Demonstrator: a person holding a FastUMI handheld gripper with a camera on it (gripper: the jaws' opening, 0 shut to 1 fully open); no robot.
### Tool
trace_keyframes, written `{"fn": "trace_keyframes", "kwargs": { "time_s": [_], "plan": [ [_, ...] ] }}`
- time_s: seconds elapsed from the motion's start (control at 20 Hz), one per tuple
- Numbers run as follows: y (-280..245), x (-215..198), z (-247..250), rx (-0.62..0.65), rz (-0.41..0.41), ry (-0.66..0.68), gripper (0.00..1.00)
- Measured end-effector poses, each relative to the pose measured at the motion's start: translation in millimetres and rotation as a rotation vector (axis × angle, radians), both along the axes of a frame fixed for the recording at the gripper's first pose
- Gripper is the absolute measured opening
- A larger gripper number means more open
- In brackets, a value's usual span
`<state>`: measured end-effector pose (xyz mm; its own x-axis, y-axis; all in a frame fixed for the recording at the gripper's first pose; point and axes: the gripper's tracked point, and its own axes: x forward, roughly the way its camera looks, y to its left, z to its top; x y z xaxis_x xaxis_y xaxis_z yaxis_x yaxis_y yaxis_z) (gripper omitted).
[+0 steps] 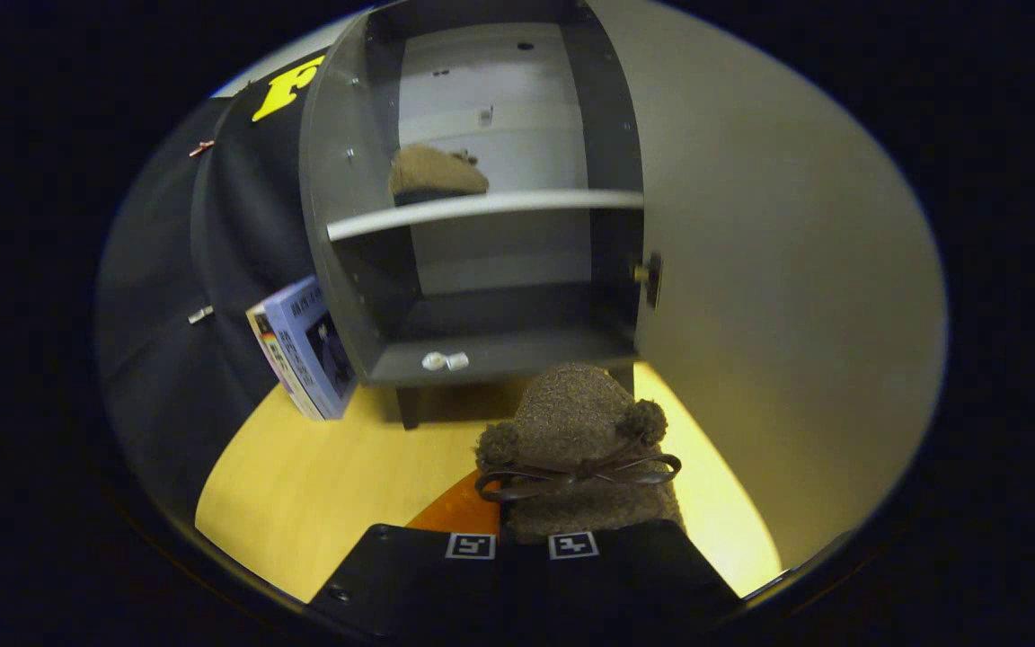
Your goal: Open the shoe cabinet door, grab the shoes and put them into the shoe cabinet, then close the shoe cabinet door.
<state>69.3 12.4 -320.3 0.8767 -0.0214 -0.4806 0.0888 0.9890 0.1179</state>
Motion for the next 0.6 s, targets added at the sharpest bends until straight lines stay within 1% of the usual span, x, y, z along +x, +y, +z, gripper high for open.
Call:
{"fn": "trace_keyframes", "kwargs": {
  "time_s": [0.25,0.5,0.6],
  "plan": [
    [-2.5,31.3,96.8,-0.029,0.009,-0.121,0.07],
    [-5.8,78.1,158.3,0.012,-0.006,-0.169,0.07],
    [-13.1,111.1,178.1,0.014,-0.017,-0.184,0.07]
  ]
}}
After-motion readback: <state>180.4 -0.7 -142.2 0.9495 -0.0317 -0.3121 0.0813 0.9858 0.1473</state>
